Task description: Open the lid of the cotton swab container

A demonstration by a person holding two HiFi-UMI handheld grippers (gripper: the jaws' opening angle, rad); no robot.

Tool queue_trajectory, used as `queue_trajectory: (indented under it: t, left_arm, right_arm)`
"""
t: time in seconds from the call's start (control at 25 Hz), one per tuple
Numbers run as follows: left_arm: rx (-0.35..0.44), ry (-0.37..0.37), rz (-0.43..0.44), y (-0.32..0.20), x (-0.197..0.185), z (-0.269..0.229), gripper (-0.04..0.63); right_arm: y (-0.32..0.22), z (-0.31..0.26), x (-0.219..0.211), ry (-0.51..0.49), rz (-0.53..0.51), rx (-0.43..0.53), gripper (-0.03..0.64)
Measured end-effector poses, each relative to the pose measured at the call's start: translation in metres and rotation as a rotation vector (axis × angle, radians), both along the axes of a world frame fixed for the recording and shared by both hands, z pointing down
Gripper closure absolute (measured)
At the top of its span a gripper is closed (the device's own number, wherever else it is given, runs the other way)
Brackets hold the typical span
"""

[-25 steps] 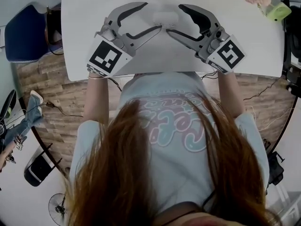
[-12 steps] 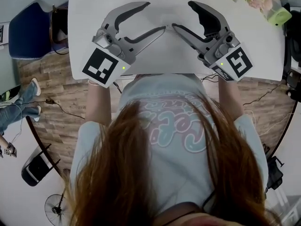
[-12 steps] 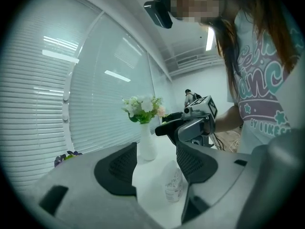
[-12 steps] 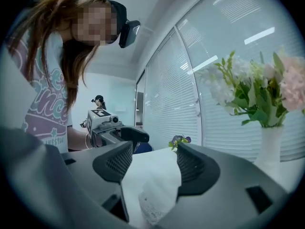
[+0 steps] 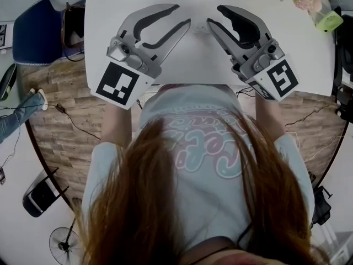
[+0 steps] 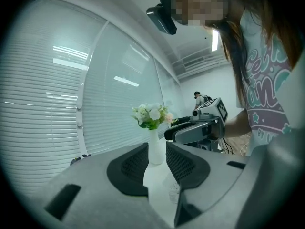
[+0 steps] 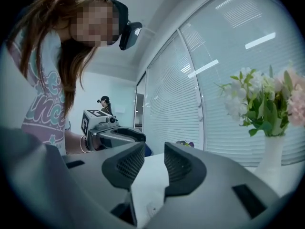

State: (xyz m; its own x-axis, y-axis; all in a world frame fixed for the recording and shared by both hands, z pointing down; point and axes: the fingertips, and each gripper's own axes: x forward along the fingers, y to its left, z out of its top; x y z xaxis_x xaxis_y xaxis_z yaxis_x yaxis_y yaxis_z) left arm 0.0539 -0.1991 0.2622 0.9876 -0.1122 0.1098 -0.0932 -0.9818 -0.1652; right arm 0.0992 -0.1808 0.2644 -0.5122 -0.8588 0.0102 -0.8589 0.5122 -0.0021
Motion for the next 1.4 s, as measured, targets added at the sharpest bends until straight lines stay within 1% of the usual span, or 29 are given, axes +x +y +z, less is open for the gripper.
queue_trajectory:
  t: [0.12,0.28,0.48,0.72,1.4]
  left_arm:
    - [-0.008,0.021,-0.025,0.0,-0.013,-0.005,0.506]
    - [-0.026,0.036,-0.034,-0.001,-0.025,-0.005,0.532]
    - [-0.035,0.049,-0.036,-0.003,-0.031,-0.007,0.56]
    - [-0.038,0.075,-0.047,-0.004,-0.04,-0.012,0.575]
    - [-0.033,0.073,-0.051,-0.003,-0.043,-0.014,0.586]
  right_arm:
    - [0.001,-0.002,-0.015,-0.022,-0.005,0.001,0.511]
    - [0.0,-0.003,-0.031,-0.042,-0.019,0.004,0.544]
    - [-0.002,-0.01,-0.036,-0.069,-0.022,0.019,0.572]
    - [-0.004,-0.014,-0.044,-0.071,-0.023,0.029,0.612]
    - [-0.007,-0.017,-0.05,-0.065,-0.042,0.043,0.612]
